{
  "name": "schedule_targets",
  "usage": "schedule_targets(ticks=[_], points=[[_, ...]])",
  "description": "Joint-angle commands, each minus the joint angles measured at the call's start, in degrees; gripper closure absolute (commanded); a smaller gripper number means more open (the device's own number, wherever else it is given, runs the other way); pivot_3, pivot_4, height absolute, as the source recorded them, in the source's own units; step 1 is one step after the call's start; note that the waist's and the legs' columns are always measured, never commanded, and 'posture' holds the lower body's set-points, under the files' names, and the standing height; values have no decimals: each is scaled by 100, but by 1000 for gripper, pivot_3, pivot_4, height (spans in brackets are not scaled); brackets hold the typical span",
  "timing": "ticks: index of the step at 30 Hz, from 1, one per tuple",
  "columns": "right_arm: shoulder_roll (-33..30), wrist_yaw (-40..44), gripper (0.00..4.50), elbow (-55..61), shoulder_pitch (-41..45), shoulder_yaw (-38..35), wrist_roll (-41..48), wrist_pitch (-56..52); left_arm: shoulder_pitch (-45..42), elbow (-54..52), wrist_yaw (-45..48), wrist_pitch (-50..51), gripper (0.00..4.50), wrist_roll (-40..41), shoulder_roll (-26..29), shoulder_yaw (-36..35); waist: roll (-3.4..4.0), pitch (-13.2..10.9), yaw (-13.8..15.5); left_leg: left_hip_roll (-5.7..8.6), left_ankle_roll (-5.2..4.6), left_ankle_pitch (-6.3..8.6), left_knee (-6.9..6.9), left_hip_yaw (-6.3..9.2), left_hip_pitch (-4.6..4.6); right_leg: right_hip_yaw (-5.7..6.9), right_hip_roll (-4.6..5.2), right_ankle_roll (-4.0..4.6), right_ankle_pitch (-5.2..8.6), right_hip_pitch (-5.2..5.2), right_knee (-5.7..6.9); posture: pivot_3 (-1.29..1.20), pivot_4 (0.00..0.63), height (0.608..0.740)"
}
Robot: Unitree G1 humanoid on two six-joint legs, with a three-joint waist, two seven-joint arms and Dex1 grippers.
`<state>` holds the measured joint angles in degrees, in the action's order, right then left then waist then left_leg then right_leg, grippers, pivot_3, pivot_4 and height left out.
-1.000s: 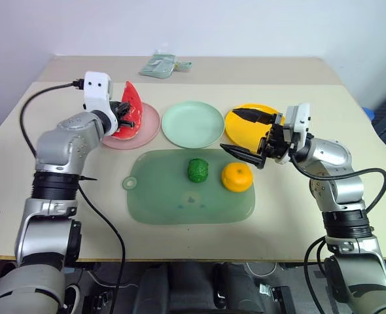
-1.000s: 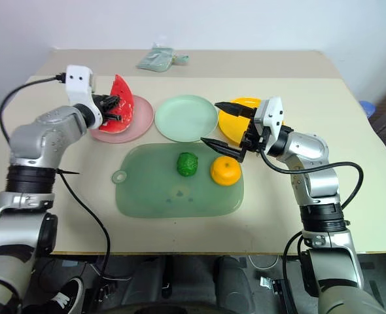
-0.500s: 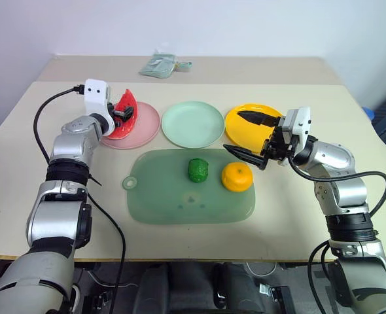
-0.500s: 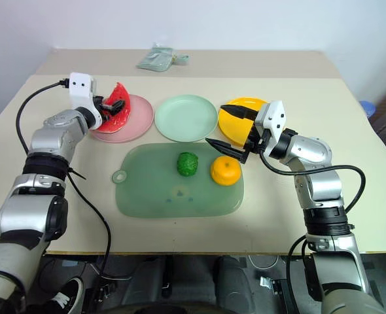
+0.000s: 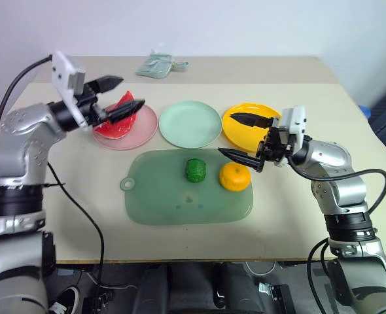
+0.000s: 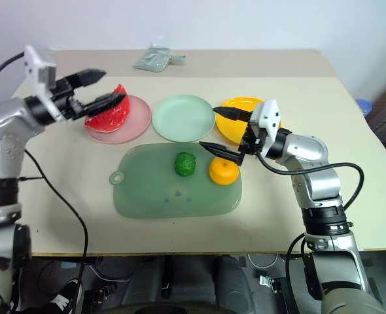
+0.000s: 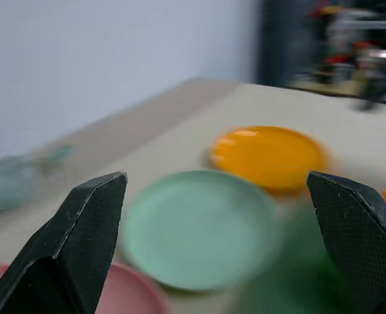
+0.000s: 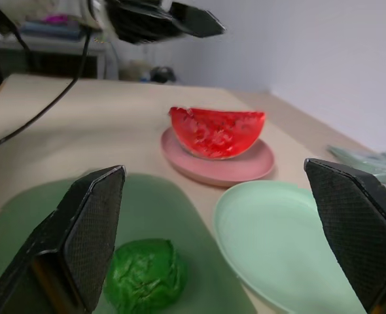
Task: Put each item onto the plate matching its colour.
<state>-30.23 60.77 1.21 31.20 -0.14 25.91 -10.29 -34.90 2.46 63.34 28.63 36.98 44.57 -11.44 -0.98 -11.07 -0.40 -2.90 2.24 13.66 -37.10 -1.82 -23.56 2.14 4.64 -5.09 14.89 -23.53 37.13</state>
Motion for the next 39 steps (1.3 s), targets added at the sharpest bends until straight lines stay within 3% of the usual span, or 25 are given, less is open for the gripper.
schedule_targets(ticks=[1, 8, 12, 20, 24, 36, 37, 39], points=[[-78, -11, 0, 252, 142, 77, -53, -119, 354, -549, 461, 252, 17, 518, 158, -271, 0, 0, -5, 0, 0, 0, -1, 1, 0, 0, 0, 0, 0, 1, 0, 0, 150, 740], [-69, -133, 0, 467, 202, 421, -171, -728, 1313, -1007, 1041, 12, 17, 742, 172, -477, 0, 0, -31, 0, -1, 1, 0, 1, -1, -1, 1, 0, 0, 0, -3, 0, 150, 740], [285, -473, 0, 805, 445, 1060, -477, -1233, 1564, -715, 1492, -887, 17, 142, 303, -340, 1, -1, -52, -4, -2, 1, 5, 0, 0, -1, -5, 6, 3, -10, 5, 0, 150, 740], [455, -702, 0, 373, 884, 1837, -1216, -1849, 2116, -1023, 1541, -1108, 17, 163, 352, -469, 0, 0, -9, -1, -2, 1, 1, -1, -12, -1, 3, 6, 3, -12, -4, 0, 150, 740], [187, -495, 0, 263, 1007, 2233, -1706, -1852, 2222, -1144, 1500, -1092, 17, 263, 333, -531, 1, 0, -25, -2, -2, 1, 3, -1, -12, -1, 1, 7, 3, -17, -2, 0, 150, 740], [479, -626, 0, -314, 1072, 2290, -2103, -1612, 2349, -1492, 1049, -966, 17, 273, 220, -421, 1, 0, -33, -3, -3, 2, 3, -2, -15, -2, -1, 6, 3, -21, 0, 0, 150, 740], [520, -658, 526, -365, 1080, 2272, -2113, -1597, 2350, -1496, 1016, -973, 0, 257, 209, -406, 1, 0, -34, -3, -3, 2, 3, -2, -15, -1, -1, 6, 3, -21, -1, 0, 150, 740], [570, -702, 1156, -326, 1090, 2214, -2106, -1568, 2317, -1501, 970, -955, 0, 256, 199, -393, 1, 0, -30, -3, -3, 2, 3, -2, -15, -2, -1, 6, 3, -21, 0, 0, 150, 740]])
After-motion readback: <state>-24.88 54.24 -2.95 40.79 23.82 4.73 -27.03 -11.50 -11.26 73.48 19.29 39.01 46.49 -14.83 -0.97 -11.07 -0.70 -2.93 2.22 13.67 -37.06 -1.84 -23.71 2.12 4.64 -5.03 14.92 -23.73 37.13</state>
